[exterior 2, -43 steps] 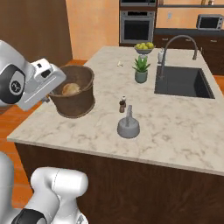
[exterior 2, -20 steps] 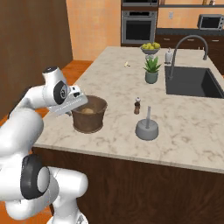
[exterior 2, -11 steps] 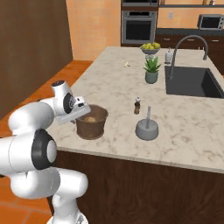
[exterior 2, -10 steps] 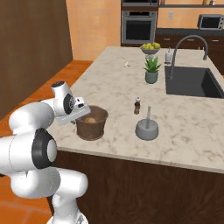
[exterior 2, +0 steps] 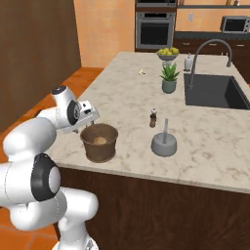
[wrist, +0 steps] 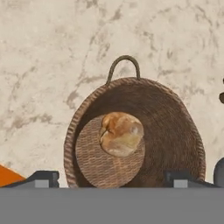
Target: Open the cabinet, pick up the bread from the cabinet and place it in the basket. Then move the basket to the dining counter.
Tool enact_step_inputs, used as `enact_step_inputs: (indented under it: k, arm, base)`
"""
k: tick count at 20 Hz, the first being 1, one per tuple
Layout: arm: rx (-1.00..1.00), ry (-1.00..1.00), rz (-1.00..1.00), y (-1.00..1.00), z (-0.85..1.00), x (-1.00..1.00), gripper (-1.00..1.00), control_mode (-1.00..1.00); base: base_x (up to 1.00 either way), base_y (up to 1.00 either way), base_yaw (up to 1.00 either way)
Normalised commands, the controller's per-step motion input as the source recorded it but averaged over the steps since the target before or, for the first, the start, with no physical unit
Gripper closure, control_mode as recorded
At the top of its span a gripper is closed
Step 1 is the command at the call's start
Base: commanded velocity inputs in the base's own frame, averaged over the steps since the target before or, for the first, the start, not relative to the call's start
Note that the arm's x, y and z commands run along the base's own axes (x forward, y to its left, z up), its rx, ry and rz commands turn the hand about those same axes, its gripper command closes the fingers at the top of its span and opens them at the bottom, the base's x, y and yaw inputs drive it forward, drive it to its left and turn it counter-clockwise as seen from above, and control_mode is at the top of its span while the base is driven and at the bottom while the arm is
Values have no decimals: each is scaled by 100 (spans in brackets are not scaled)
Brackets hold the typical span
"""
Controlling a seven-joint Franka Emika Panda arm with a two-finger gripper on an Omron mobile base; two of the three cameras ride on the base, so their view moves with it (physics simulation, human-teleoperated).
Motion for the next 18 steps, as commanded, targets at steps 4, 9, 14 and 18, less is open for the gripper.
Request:
enact_step_inputs:
  k: [4, 9, 14, 18]
  arm:
    - [2, -11, 0, 20, 88, -45, -100, -100]
    - [0, -23, 0, 49, 75, -86, -100, -100]
    - [0, -28, 0, 49, 37, -100, -100, -100]
    - [0, -17, 0, 7, 9, -100, -100, -100]
  base:
    - [0, 0, 0]
    - [0, 0, 0]
    - [0, 0, 0]
    - [0, 0, 0]
